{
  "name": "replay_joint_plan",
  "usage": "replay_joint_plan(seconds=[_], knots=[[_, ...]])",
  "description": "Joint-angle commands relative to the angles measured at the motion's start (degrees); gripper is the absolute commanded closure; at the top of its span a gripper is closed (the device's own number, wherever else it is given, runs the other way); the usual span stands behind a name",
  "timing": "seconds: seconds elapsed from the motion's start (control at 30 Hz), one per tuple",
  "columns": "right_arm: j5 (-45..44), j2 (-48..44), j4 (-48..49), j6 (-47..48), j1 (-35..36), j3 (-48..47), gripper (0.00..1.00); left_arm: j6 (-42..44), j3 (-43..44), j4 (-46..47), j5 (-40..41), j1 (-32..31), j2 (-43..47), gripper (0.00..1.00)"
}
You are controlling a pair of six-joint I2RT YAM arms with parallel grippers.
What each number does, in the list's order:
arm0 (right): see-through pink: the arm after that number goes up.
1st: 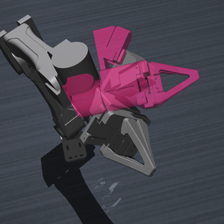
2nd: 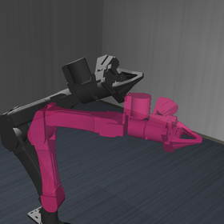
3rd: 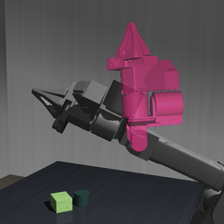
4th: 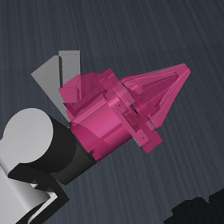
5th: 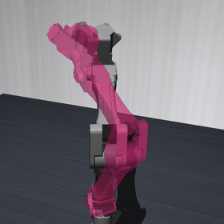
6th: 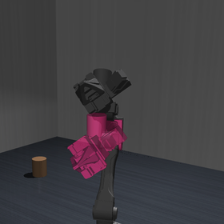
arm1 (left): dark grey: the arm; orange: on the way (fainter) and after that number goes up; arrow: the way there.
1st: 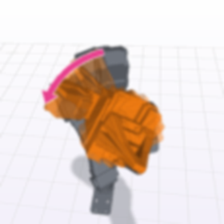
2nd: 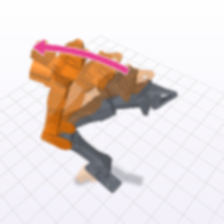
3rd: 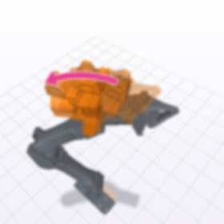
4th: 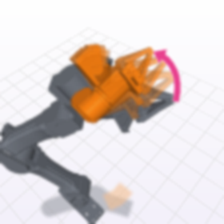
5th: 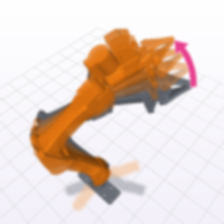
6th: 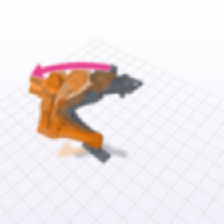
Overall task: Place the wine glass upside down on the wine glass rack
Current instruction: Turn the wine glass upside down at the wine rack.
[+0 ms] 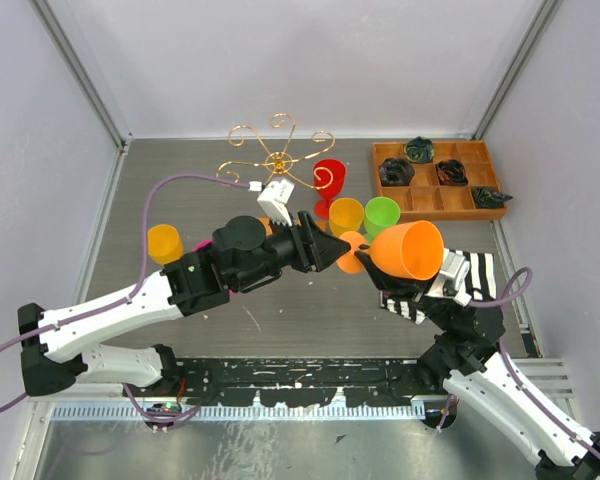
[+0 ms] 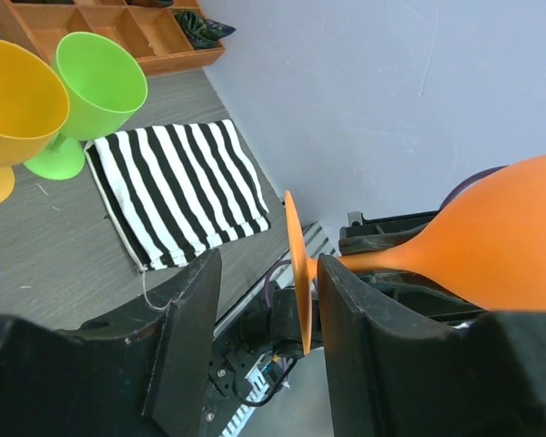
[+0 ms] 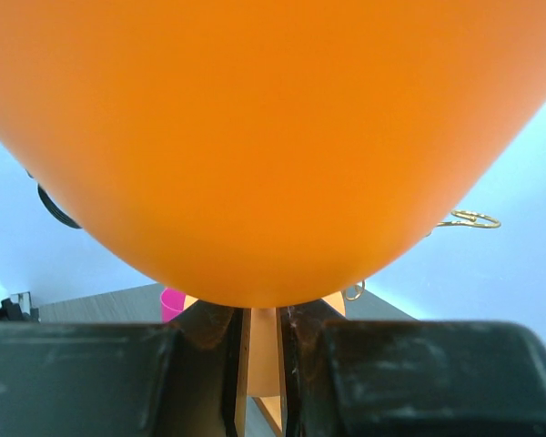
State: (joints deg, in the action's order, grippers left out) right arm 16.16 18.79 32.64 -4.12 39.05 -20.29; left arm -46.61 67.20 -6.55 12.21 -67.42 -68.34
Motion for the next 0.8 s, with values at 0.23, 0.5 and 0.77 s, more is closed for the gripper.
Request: replay_joint_plan(seconds=[0.23,0.5,0.77], knots=[[2.9,2.1,6.7,1.2,0.3,0.6,0.99,-0.8,-1.6,4.0,-0.2,-0.3,1.3,0.63],[2.5,2.3,7.2,0.2,0.3,1.0,0.99,-0.3,-1.4,2.9,0.1,-0.4,1.6,0.94],[2.8,0.5,1.8,0.1,0.3,1.4,0.40,3.0,-2.6,-1.2,5.3,-0.4,6.4,1.00]])
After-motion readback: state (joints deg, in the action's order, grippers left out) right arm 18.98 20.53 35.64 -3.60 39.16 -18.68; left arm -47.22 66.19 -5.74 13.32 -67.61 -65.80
